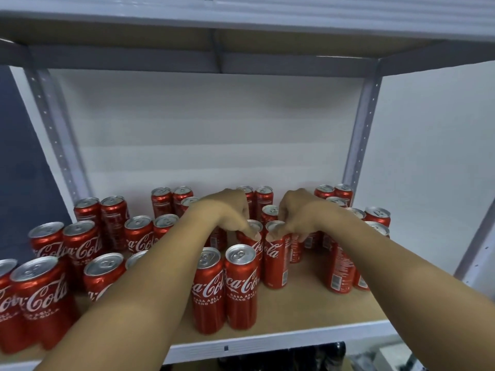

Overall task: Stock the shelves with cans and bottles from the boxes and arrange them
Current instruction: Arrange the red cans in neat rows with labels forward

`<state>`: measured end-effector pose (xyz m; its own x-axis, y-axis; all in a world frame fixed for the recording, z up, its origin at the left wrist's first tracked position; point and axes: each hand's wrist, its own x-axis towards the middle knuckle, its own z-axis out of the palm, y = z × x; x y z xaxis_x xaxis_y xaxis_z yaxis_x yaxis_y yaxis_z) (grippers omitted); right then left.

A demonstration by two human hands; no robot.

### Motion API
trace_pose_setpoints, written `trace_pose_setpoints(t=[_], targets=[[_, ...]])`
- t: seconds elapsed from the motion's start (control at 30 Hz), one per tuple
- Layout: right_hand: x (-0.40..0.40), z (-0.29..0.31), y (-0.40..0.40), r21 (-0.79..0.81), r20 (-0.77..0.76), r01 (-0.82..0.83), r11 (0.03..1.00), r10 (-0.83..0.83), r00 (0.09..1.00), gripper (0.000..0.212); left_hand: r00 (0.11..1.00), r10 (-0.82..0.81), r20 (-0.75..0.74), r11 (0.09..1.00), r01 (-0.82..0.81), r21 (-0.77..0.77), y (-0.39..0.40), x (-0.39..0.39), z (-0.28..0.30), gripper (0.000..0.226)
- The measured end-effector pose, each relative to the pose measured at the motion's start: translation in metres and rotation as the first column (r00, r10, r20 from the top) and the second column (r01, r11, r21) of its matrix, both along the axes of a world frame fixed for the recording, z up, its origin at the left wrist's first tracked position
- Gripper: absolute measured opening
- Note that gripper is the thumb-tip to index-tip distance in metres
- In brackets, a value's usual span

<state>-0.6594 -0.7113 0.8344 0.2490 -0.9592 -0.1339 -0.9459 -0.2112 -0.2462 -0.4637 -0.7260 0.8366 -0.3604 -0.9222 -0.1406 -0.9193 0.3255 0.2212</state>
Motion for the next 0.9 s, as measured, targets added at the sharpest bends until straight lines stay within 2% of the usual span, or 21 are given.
trace_pose_setpoints(t=[0.1,0.23,0.33,0.43,0.53,0.7,0.8,0.9], targets=[[-0.002,0.0,-0.005,0.043,0.068,-0.036,0.998,0.033,0.997,0.051,0.999,-0.032,-0.014,0.999,0.033,0.02,0.001,0.002,0.0,0.053],[-0.007,-0.001,-0.008,0.079,0.172,-0.038,0.996,0.024,0.985,0.062,0.996,-0.066,-0.068,0.995,0.071,0.071,-0.001,0.006,0.001,0.064],[-0.003,0.001,-0.007,0.105,0.117,0.036,0.994,-0.048,0.992,0.069,0.998,-0.014,-0.061,1.0,0.016,0.024,0.0,0.0,0.002,0.07],[-0.001,0.0,-0.007,0.117,0.111,0.046,0.992,-0.059,0.992,0.058,0.999,0.007,-0.044,1.0,-0.007,-0.003,-0.002,-0.004,0.002,0.057],[-0.004,-0.001,-0.011,0.113,0.141,-0.03,0.993,0.014,0.99,0.045,0.998,-0.05,-0.047,0.998,0.052,0.041,-0.002,0.0,0.004,0.056],[-0.005,-0.002,-0.01,0.064,0.174,-0.032,0.997,0.02,0.985,0.062,0.992,-0.046,-0.115,0.997,0.053,0.06,-0.004,0.004,0.004,0.069],[-0.001,0.0,-0.007,0.052,0.139,-0.001,0.999,-0.007,0.99,0.058,0.998,-0.011,-0.065,1.0,0.012,0.0,-0.006,0.0,0.003,0.061],[-0.001,-0.001,-0.008,0.062,0.111,-0.033,0.998,0.026,0.993,0.053,0.997,-0.039,-0.064,0.999,0.04,0.017,-0.008,0.0,0.004,0.057]])
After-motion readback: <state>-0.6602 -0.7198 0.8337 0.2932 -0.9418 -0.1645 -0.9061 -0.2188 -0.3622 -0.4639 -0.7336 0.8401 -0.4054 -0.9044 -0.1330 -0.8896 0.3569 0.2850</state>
